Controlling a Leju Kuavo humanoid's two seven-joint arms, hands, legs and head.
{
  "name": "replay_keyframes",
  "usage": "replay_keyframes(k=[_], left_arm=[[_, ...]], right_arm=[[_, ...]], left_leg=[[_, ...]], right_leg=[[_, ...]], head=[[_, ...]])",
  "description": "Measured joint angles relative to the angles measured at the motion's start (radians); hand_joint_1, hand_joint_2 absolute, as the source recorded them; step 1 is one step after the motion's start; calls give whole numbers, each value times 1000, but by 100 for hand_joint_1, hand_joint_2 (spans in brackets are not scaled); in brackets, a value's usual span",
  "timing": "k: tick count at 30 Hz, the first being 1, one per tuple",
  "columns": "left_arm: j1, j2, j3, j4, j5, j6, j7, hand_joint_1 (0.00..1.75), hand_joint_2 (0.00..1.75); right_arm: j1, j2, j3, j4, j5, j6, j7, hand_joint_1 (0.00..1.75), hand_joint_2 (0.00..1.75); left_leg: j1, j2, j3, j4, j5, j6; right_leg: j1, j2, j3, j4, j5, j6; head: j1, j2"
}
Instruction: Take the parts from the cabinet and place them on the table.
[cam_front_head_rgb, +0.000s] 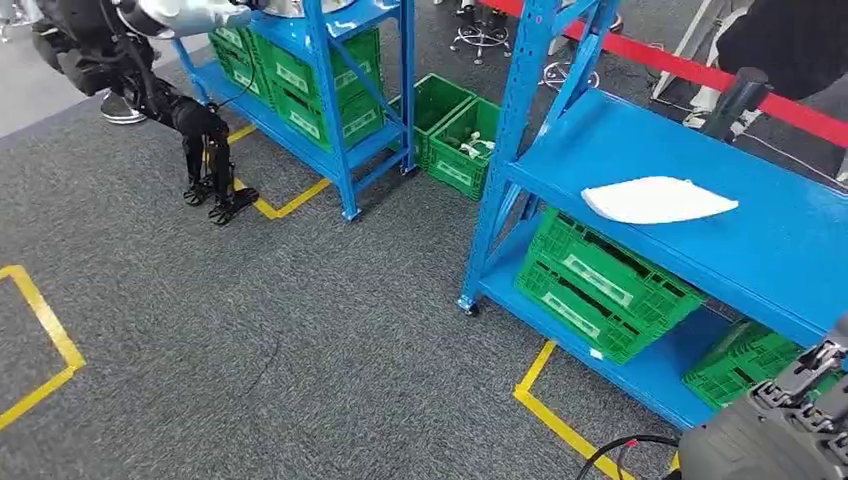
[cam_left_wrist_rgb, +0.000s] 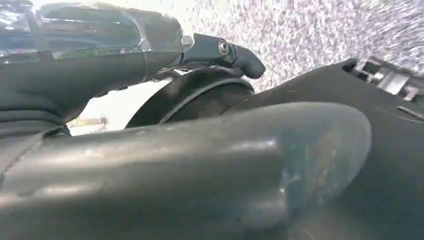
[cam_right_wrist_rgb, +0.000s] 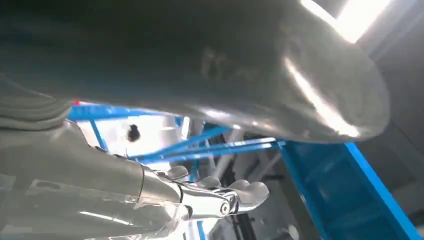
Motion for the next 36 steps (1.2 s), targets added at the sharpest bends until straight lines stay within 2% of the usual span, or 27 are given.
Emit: replay_keyframes(k=[4,5,6,7,9,10,11,12,13,14,15,16,18,19,20,21,22,23,24,25,27,29,30,31,34,35,36], left_arm=[[-1,-2,0,0,-5,-1,0,0,0],[-3,-2,0,0,-7,-1,0,0,0],[-4,-3,0,-2,-7,-1,-2,0,0],[-4,-2,0,-3,-7,-1,-2,0,0],[-2,-1,0,-3,-8,0,-2,0,0],[-5,-1,0,-3,-10,0,-4,0,0],[-6,-1,0,-3,-10,0,-4,0,0],[-5,-1,0,-3,-10,0,-3,0,0],[-5,-1,0,-3,-10,-1,-3,0,0],[-6,-1,0,-3,-10,-1,-3,0,0],[-6,-2,0,-4,-11,-3,-3,0,0],[-5,-2,0,-5,-13,-3,-3,0,0],[-2,-1,0,-5,-14,-3,-3,0,0],[-2,-2,0,-5,-16,-3,-3,0,0],[-5,-1,0,-5,-16,-3,-2,0,0],[-4,-3,0,-6,-17,-3,-3,0,0],[-2,-3,0,-6,-17,-3,-3,0,0],[2,-4,0,-6,-17,-3,-3,0,0],[3,-2,0,-6,-17,-3,-2,0,0],[3,-2,0,-6,-17,-3,-2,0,0],[0,-2,0,-6,-16,-3,-3,0,0],[-3,-5,0,-7,-17,-4,-4,0,0],[-4,-8,0,-7,-17,-4,-5,0,0],[-6,-9,0,-8,-16,-6,-5,0,0],[-6,-15,0,-10,-17,-10,-7,0,0],[-8,-14,0,-10,-17,-10,-7,0,0],[-10,-13,0,-11,-17,-11,-9,0,0]], right_arm=[[5,1,-1,-9,20,0,-1,0,0],[6,1,-2,-15,27,0,-2,0,0],[3,2,-1,-15,29,0,-2,0,0],[4,2,-1,-15,29,0,-2,0,0],[6,2,-2,-15,29,0,-2,0,0],[6,1,-2,-15,29,0,-1,0,0],[6,1,-2,-15,29,0,-1,0,0],[6,1,-2,-15,29,0,-1,0,0],[6,2,-2,-15,29,0,-1,0,0],[6,2,-2,-15,29,0,-1,0,0],[4,2,-2,-15,29,0,-1,0,0],[2,2,-2,-15,29,0,-1,0,0],[4,2,-2,-15,27,0,-1,0,0],[4,1,-2,-15,27,0,-1,0,0],[6,1,-2,-15,26,0,-1,0,0],[1,1,-1,-15,26,0,-1,0,0],[0,1,-1,-15,26,0,-1,0,0],[0,1,-1,-15,26,0,-1,0,0],[1,1,-1,-14,26,0,-1,0,0],[1,1,-1,-14,26,0,0,0,0],[3,0,-1,-14,28,0,0,0,0],[3,0,-1,-15,29,0,1,0,0],[2,0,-1,-16,30,0,4,0,0],[2,0,-1,-16,31,0,6,0,0],[4,-1,-1,-19,33,0,8,0,0],[5,0,-1,-21,34,0,9,0,0],[5,0,-1,-22,39,0,11,0,0]], left_leg=[[-2,55,14,-5,-10,-22],[6,-26,10,12,-28,-31],[12,-72,-14,62,-62,-34],[15,-85,-51,137,-99,-39],[19,-82,-131,282,-149,-46],[20,-80,-143,296,-137,-48],[23,-80,-136,267,-104,-50],[28,-85,-101,190,-45,-50],[32,-105,-61,102,7,-52],[40,-170,-32,35,25,-54],[42,-205,-26,26,7,-50],[41,-190,-20,17,3,-38],[34,-163,-18,16,2,-26],[39,-141,-15,10,6,-17],[39,-125,-13,8,7,-12],[34,-103,-12,7,5,-4],[31,-83,-12,7,3,0],[27,-59,-12,7,1,3],[24,-37,-12,7,-1,6],[22,-21,-12,8,-3,7],[13,5,-7,8,-8,10],[4,20,4,7,-14,9],[5,28,5,5,-16,9],[-1,32,6,7,-18,5],[4,60,13,0,-18,-5],[4,37,17,0,-27,-15],[8,-58,14,17,-39,-21]], right_leg=[[-4,56,-7,-7,8,-15],[-10,65,0,-13,13,-19],[-16,76,0,-13,14,-22],[-17,89,-1,-13,14,-24],[-17,116,-3,-12,14,-24],[-18,129,-2,-11,13,-23],[-19,143,0,-10,12,-21],[-21,160,2,-8,10,-18],[-24,175,4,-4,7,-13],[-26,185,2,0,3,-6],[-22,194,-3,7,0,3],[-27,215,-11,9,2,8],[-34,242,-14,-1,10,24],[-34,258,-20,1,11,29],[-28,199,-23,14,2,30],[-22,127,-47,60,-28,33],[-22,101,-81,129,-66,36],[-22,92,-123,214,-106,37],[-22,92,-163,296,-136,37],[-22,91,-179,332,-140,36],[-20,89,-147,275,-85,25],[-10,65,-49,88,8,-1],[1,22,-16,31,1,-21],[7,10,-12,13,-5,-23],[11,39,-13,3,0,-24],[-3,49,4,-18,12,-23],[-6,58,9,-29,17,-22]], head=[[1,0],[-2,0],[-5,0],[-11,0],[-15,0],[-15,0],[-15,0],[-16,0],[-17,0],[-18,0],[-18,0],[-17,0],[-15,0],[-15,0],[-13,0],[-4,0],[-2,0],[-2,0],[-2,0],[-2,0],[-2,0],[-2,0],[-2,0],[-4,0],[-1,0],[0,0],[-5,0]])
